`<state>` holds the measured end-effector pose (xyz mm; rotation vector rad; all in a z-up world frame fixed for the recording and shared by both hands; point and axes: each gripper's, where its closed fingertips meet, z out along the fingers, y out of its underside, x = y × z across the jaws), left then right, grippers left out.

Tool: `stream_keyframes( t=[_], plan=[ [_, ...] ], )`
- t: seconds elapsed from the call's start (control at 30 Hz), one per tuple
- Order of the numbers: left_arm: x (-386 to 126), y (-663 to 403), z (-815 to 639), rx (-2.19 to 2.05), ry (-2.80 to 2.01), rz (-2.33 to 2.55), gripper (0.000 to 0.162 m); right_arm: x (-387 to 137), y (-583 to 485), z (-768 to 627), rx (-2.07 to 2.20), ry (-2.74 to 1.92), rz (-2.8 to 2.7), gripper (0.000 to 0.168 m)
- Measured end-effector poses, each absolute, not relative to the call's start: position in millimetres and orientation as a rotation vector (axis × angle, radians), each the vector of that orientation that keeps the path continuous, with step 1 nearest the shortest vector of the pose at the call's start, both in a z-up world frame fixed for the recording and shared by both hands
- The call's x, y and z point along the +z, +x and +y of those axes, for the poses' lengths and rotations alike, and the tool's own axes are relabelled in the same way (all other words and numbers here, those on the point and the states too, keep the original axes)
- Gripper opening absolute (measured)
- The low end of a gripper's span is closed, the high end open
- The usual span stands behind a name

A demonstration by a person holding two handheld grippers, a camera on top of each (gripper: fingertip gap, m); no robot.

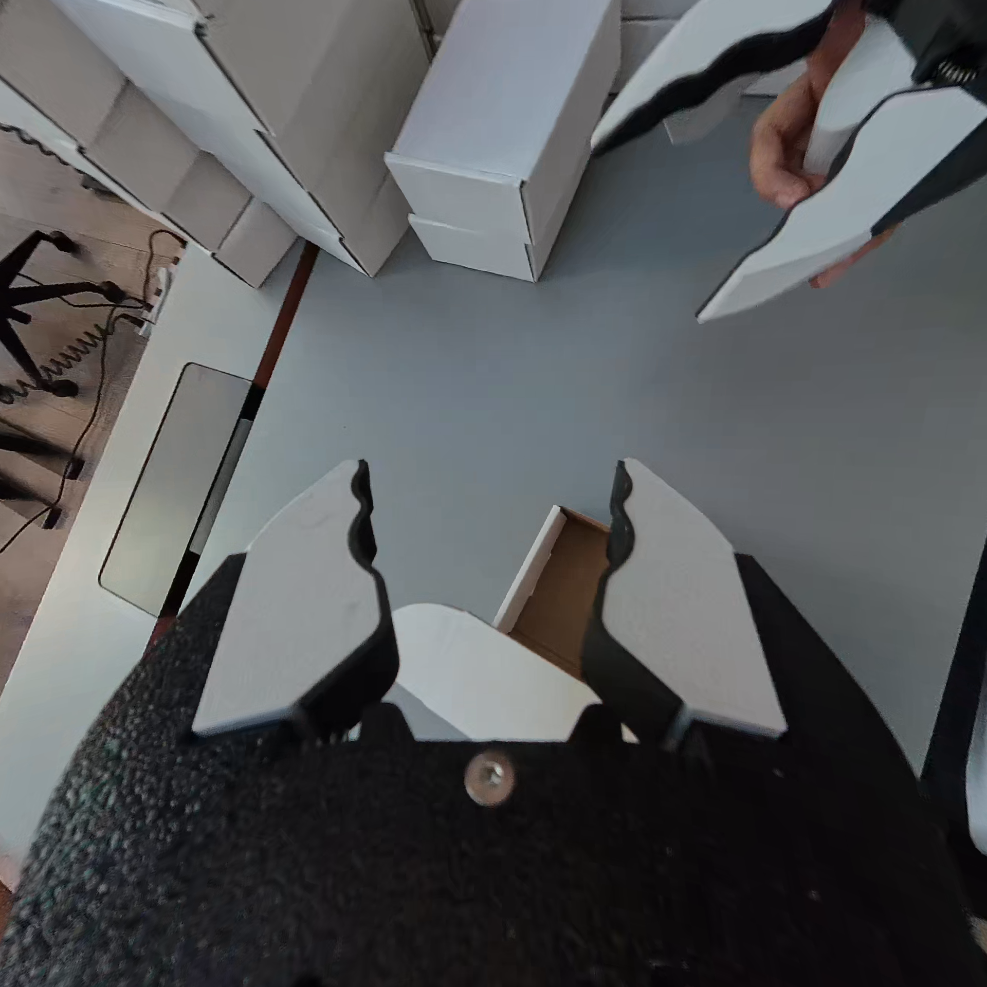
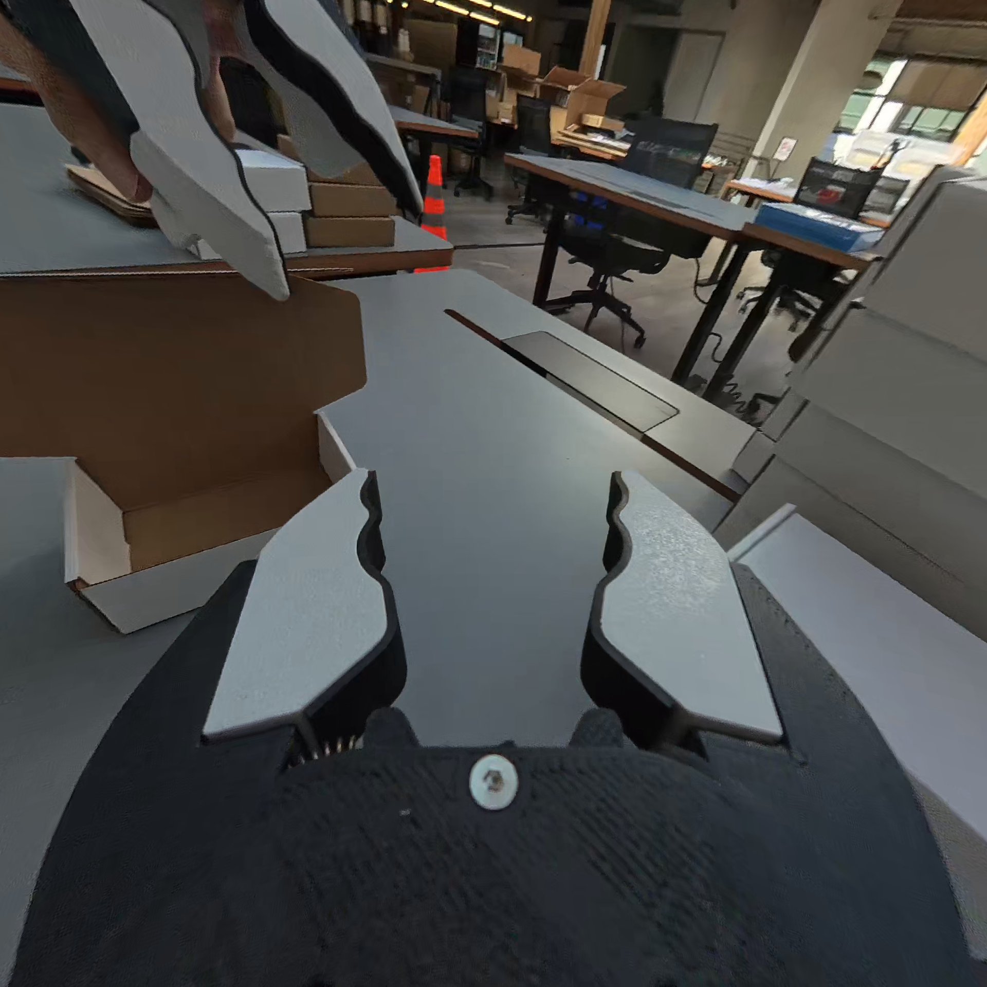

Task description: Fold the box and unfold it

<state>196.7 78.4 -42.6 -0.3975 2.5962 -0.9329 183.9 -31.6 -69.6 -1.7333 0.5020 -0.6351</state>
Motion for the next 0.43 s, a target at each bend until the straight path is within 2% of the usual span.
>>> stream_keyframes(
  t=[0.03, 0.27, 0.43],
  plan=[
    [-35, 198, 92, -1.000, -0.459, 2.516, 0.086, -75, 183, -14, -0.558, -1.793, 0.472, 0.082],
    [17, 181, 184, -1.514, -0.909, 1.847, 0.078, -148, 196, 104, -0.115, -2.322, 0.170, 0.079],
    [-15, 162, 238, -1.433, -1.031, 1.716, 0.078, -192, 203, 137, 0.087, -2.525, 0.150, 0.063]
  ],
)
